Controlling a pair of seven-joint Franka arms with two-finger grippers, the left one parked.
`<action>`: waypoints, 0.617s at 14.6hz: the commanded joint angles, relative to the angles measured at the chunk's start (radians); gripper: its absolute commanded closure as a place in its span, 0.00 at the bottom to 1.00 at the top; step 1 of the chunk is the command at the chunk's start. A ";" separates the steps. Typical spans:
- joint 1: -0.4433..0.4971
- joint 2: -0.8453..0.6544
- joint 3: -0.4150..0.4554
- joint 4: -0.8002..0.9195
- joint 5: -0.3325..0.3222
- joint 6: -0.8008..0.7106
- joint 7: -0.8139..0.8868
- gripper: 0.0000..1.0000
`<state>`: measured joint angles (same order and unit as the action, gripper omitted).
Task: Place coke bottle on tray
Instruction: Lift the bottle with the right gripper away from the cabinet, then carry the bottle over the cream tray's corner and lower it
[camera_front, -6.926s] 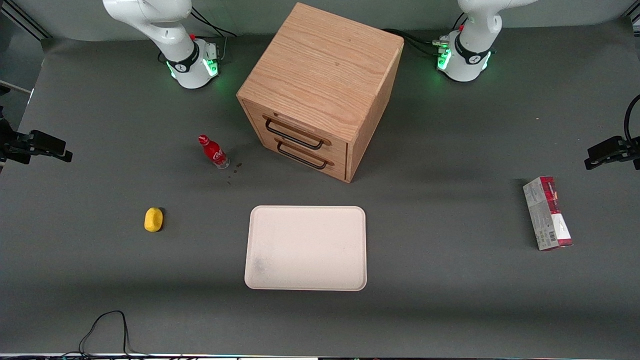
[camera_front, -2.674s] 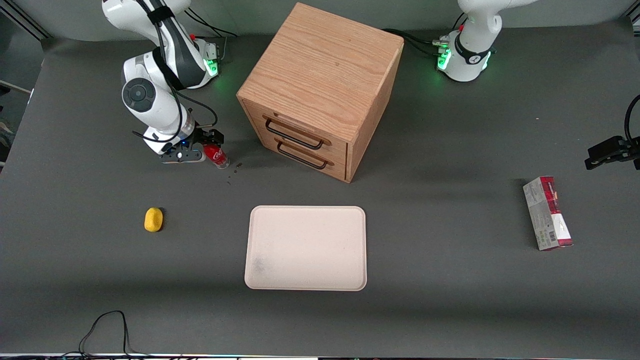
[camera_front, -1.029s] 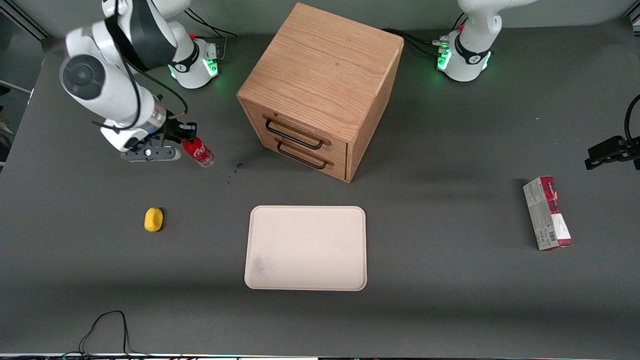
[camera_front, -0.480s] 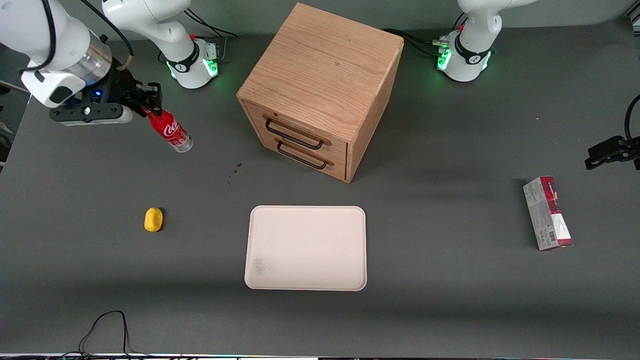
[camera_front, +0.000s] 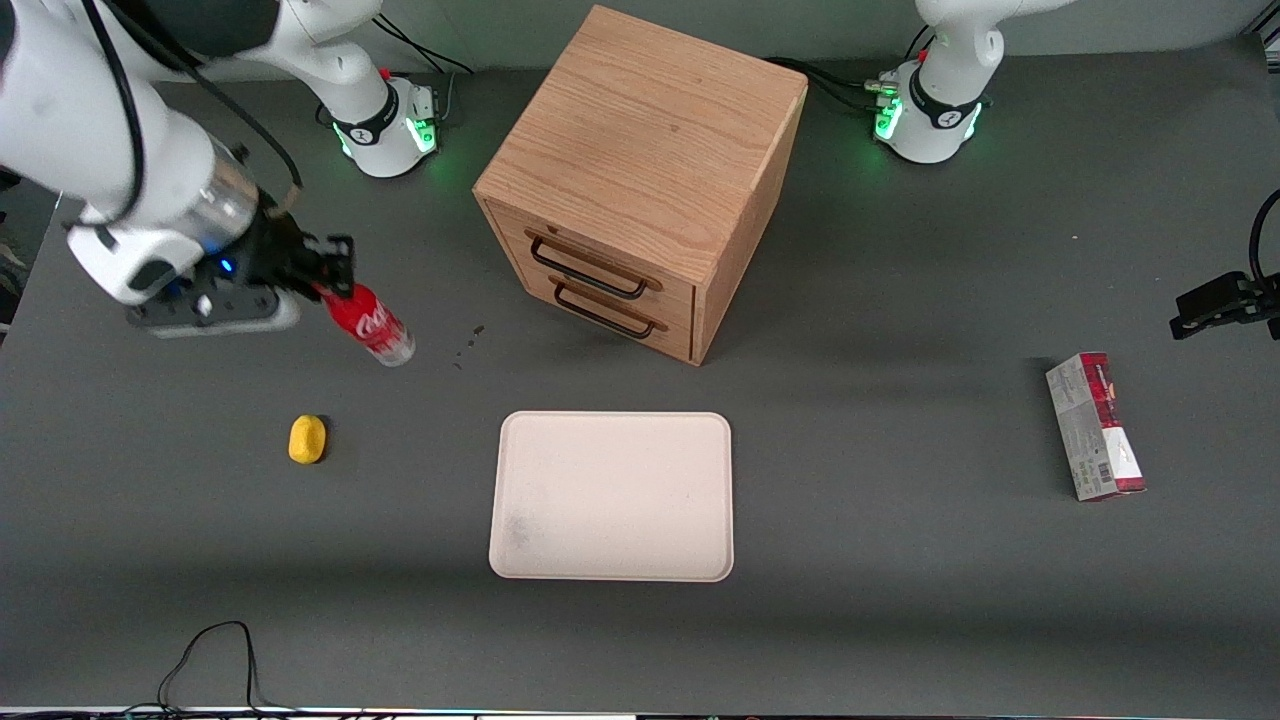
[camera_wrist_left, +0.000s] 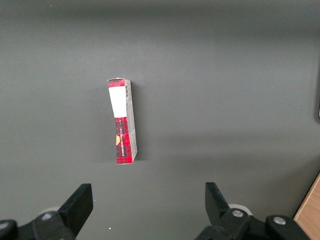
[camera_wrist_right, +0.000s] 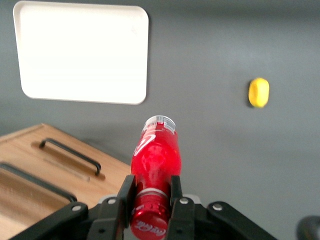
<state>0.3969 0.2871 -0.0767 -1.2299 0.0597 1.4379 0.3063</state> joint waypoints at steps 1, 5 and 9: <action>0.005 0.251 -0.002 0.333 0.020 -0.065 0.002 1.00; 0.005 0.386 0.026 0.432 0.019 0.034 0.008 1.00; 0.007 0.418 0.047 0.437 0.011 0.108 0.008 1.00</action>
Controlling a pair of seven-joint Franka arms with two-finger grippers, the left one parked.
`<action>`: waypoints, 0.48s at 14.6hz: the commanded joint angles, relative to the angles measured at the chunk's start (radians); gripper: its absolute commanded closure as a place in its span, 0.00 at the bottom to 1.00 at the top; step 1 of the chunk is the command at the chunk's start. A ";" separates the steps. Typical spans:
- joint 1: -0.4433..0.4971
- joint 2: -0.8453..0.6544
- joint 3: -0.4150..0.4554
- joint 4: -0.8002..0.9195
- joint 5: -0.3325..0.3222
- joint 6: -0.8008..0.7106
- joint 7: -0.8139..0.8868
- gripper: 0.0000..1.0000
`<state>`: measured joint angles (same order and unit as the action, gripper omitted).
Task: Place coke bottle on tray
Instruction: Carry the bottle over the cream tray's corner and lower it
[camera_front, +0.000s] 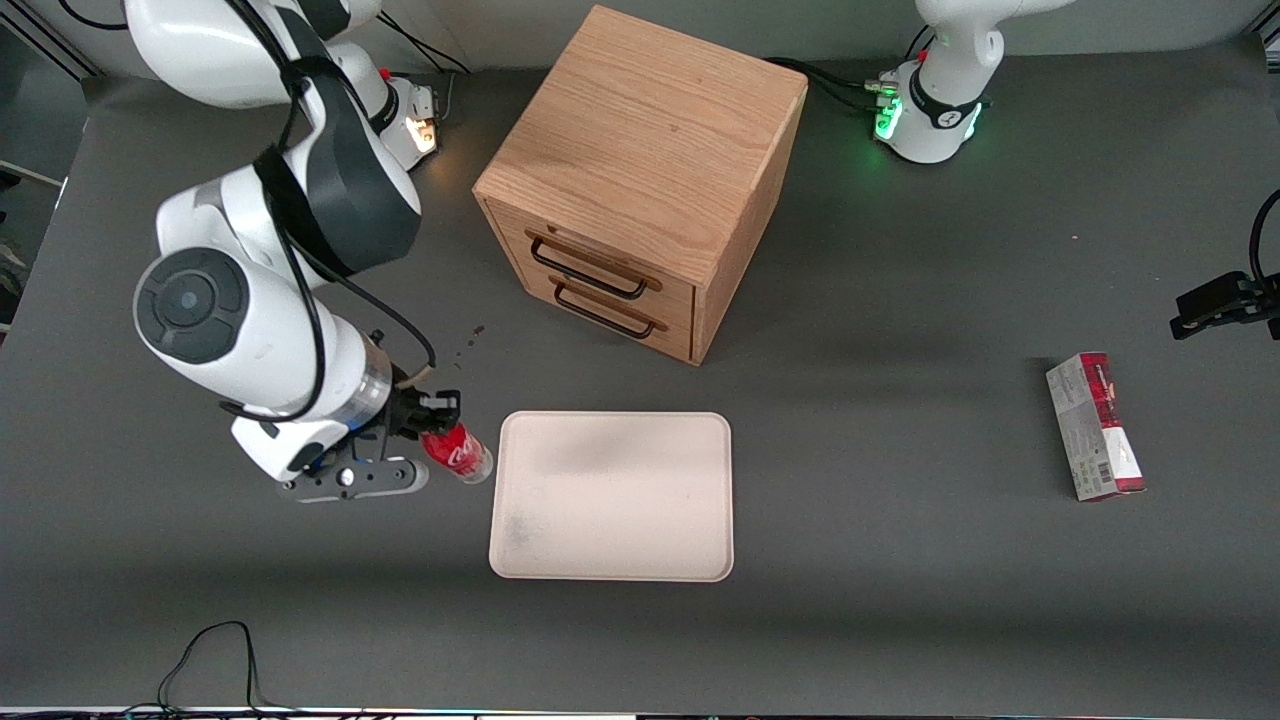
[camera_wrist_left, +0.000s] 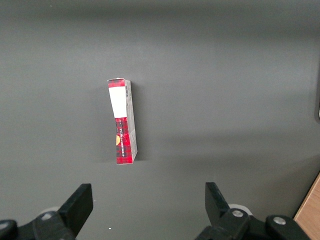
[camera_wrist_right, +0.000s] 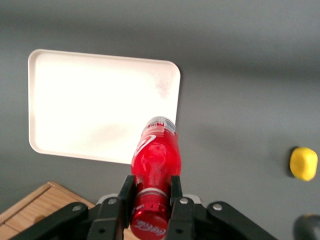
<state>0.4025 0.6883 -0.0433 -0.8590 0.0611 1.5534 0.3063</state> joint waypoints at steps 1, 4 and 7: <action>0.003 0.026 0.016 0.066 0.008 -0.006 0.002 1.00; 0.022 0.066 0.017 0.066 -0.026 0.030 -0.051 1.00; 0.026 0.100 0.020 0.066 -0.058 0.080 -0.128 1.00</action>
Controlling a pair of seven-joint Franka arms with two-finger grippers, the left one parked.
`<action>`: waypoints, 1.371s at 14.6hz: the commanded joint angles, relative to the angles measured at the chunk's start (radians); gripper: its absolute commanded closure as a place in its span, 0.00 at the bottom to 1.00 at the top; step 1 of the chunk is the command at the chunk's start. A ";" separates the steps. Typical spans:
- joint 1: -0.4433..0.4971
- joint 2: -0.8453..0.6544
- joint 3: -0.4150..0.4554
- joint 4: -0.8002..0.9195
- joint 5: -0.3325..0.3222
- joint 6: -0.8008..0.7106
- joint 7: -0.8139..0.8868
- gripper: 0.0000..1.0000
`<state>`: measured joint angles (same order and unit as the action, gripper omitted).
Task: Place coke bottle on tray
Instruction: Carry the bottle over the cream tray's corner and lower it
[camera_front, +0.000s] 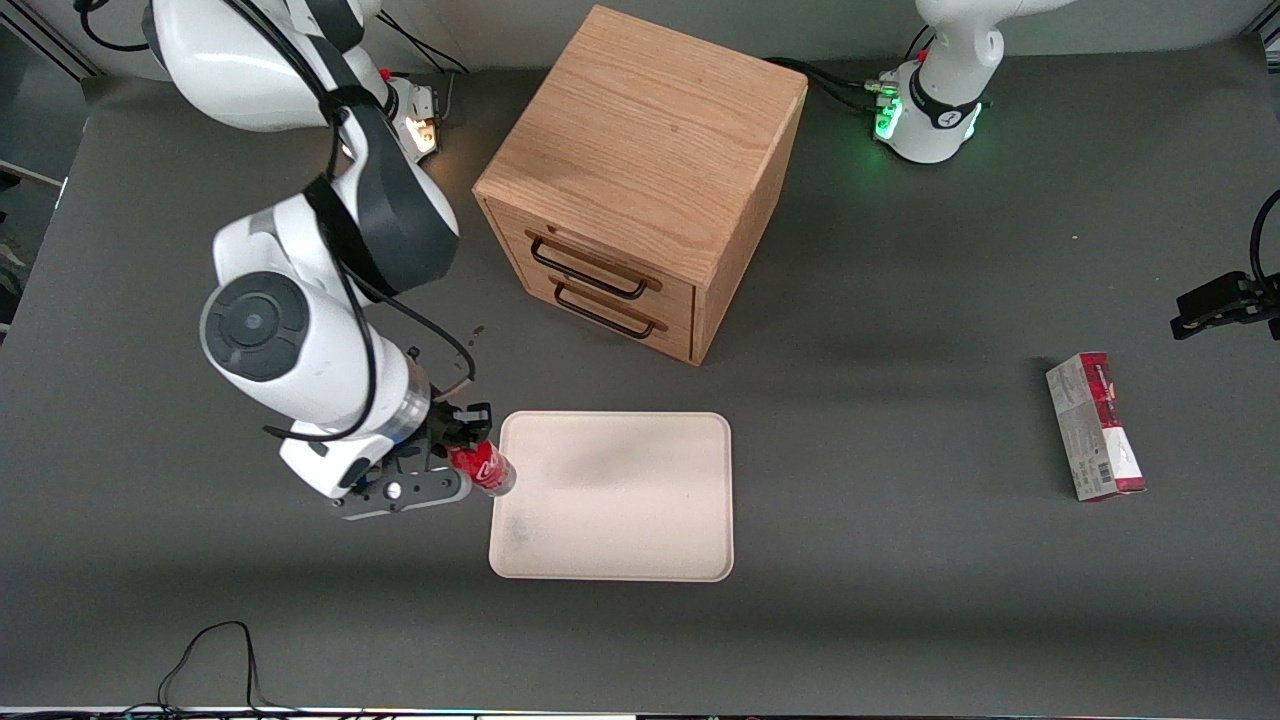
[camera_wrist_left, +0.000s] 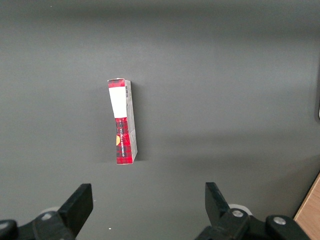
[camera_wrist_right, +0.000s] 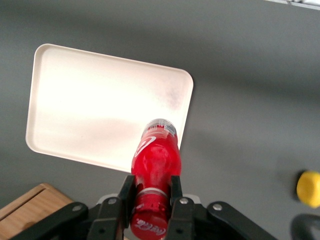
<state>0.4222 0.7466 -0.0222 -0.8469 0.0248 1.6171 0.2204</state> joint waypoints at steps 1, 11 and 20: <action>0.006 0.045 -0.001 0.054 -0.022 0.035 -0.042 1.00; -0.008 0.200 0.016 0.049 -0.020 0.161 -0.055 1.00; -0.026 0.246 0.018 0.048 -0.019 0.210 -0.046 1.00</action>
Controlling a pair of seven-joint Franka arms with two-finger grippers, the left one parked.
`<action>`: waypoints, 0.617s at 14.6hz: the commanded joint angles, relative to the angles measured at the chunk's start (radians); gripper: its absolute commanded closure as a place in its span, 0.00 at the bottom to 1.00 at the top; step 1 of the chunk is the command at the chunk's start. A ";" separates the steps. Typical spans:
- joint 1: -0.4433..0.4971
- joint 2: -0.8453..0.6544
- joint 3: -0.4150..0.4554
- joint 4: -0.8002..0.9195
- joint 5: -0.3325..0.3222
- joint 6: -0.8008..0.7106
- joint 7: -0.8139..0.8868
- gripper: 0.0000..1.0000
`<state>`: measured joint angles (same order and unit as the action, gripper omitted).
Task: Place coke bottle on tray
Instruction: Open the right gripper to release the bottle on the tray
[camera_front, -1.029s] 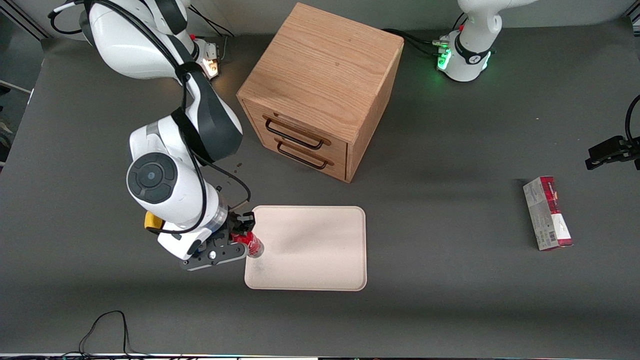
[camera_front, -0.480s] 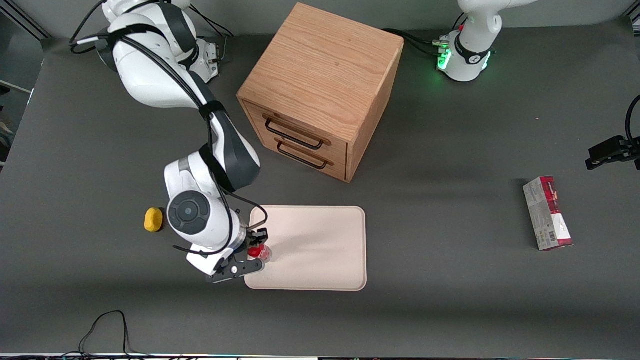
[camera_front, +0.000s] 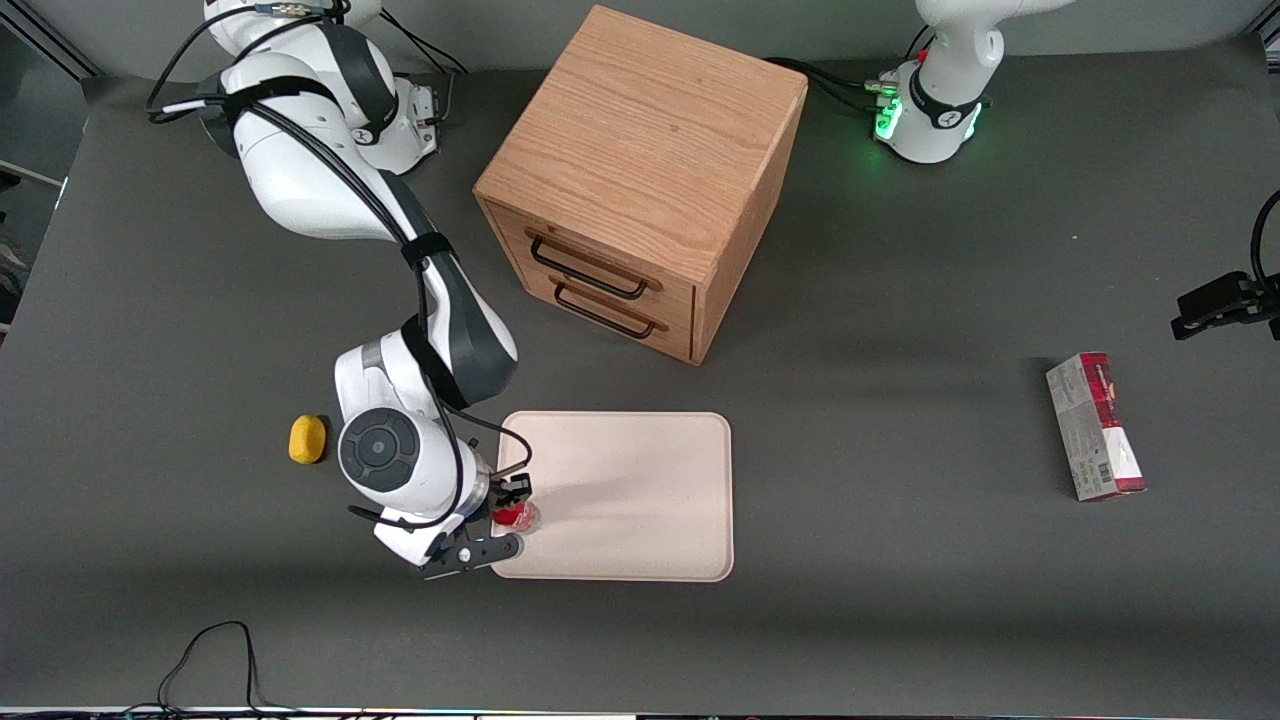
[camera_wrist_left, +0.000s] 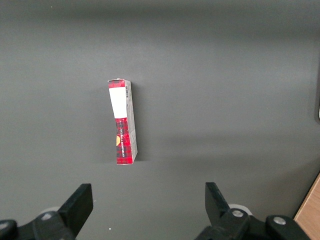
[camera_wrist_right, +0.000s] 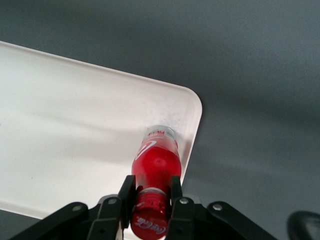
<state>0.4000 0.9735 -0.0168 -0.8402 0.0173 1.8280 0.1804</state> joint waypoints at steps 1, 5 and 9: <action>-0.004 0.019 0.012 0.038 -0.010 -0.001 -0.004 0.51; -0.003 -0.015 0.012 0.033 -0.007 -0.032 0.001 0.00; 0.000 -0.108 0.011 0.029 -0.008 -0.163 0.002 0.00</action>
<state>0.4007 0.9386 -0.0146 -0.7989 0.0173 1.7441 0.1806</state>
